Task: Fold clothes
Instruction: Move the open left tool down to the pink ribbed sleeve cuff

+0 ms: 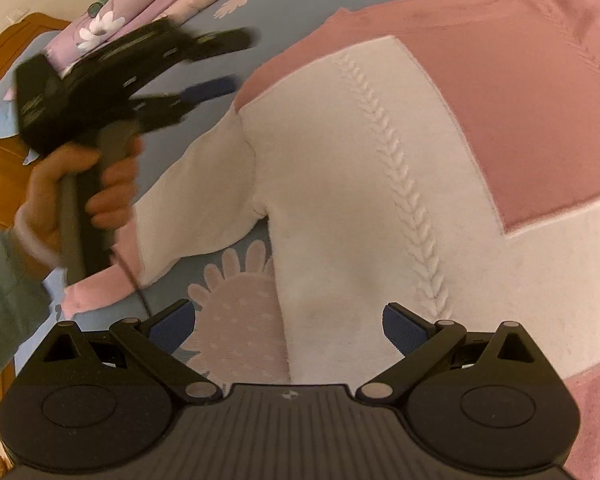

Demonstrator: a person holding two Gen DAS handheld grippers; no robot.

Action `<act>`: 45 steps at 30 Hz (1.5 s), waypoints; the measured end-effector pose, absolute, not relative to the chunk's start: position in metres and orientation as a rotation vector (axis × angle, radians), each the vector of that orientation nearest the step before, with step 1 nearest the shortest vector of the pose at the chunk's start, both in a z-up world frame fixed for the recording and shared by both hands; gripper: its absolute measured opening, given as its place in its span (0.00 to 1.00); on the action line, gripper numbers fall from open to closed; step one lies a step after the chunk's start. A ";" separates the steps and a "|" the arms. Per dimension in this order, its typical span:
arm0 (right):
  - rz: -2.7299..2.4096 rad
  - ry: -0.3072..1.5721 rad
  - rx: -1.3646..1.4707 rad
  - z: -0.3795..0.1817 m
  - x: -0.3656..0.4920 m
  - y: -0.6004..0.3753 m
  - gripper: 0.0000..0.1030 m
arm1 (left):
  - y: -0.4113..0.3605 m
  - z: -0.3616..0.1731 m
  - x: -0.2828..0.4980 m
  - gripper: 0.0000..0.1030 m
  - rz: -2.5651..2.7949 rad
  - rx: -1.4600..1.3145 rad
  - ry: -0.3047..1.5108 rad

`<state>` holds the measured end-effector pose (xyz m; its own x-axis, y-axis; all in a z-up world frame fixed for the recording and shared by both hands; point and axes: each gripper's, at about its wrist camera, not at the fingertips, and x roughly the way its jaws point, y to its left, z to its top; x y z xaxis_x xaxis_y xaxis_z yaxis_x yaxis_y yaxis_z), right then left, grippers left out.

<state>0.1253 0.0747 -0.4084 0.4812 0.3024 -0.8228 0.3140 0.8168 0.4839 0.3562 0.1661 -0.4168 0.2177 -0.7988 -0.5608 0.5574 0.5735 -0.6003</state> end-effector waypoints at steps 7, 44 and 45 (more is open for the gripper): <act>-0.009 1.075 0.643 -0.407 0.124 0.073 0.99 | 0.166 -0.439 0.366 0.57 -0.863 -0.263 0.965; -0.017 1.105 0.633 -0.402 0.108 0.079 0.99 | 0.273 -0.452 0.253 0.66 -0.754 -0.524 1.161; -0.015 1.109 0.631 -0.402 0.107 0.081 0.99 | 0.281 -0.450 0.248 0.66 -0.734 -0.514 1.154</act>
